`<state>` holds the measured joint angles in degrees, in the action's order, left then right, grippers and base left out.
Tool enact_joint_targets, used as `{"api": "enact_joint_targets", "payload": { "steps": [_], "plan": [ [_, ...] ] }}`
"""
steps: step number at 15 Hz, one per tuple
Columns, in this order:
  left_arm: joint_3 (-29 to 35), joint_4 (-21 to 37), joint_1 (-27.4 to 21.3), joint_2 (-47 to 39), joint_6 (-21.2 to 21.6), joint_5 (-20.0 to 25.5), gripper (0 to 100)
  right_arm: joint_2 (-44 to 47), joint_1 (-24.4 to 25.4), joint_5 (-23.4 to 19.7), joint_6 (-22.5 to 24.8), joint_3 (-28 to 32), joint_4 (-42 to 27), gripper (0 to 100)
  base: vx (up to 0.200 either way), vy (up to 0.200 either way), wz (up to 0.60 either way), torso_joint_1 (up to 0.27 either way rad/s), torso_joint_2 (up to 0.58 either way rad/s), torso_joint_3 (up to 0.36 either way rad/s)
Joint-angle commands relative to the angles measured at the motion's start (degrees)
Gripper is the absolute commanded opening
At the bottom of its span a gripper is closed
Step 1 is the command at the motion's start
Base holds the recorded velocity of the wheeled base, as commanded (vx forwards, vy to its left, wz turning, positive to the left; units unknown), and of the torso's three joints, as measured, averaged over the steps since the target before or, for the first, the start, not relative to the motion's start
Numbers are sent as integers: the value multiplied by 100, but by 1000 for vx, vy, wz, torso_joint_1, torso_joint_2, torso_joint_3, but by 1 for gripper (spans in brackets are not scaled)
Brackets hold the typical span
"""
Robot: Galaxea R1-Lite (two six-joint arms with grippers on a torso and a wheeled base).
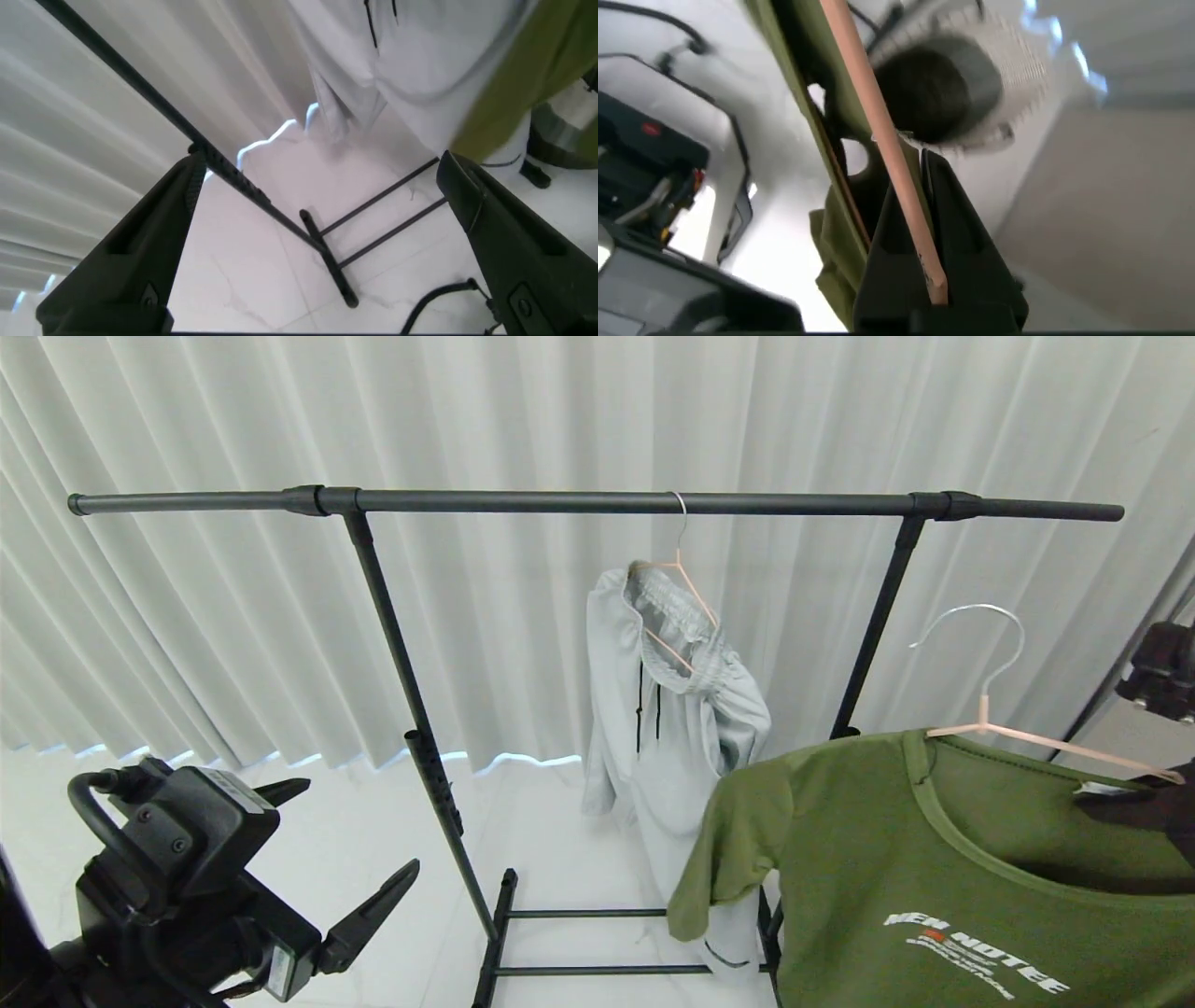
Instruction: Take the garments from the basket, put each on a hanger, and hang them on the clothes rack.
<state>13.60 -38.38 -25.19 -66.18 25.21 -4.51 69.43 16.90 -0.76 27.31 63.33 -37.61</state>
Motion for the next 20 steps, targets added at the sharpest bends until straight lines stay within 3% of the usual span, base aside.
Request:
{"api": "enact_joint_targets", "payload": {
  "steps": [1,4,8,13,15,20],
  "plan": [
    [19,-3,5,-105,1,-6,100,-377,-486,137,3,-5,-300,0,0,0,0,0,0,0],
    [63,-3,5,-149,45,-6,100,-597,-1180,287,-6,-110,-555,0,0,0,0,0,0,0],
    [55,-3,5,-193,204,-6,100,-579,-1734,480,-138,-154,-493,0,0,0,0,0,0,0],
    [116,-3,-4,-202,230,-6,100,-456,-1514,392,-999,-163,166,0,0,0,0,0,0,0],
    [99,-3,-30,-193,230,-6,100,-403,-1487,392,-1026,-163,412,0,0,0,0,0,0,0],
    [107,-3,-92,-193,230,-6,100,-360,-1400,383,-1034,-154,491,0,200,0,0,-1,2,6]
  ]
}}
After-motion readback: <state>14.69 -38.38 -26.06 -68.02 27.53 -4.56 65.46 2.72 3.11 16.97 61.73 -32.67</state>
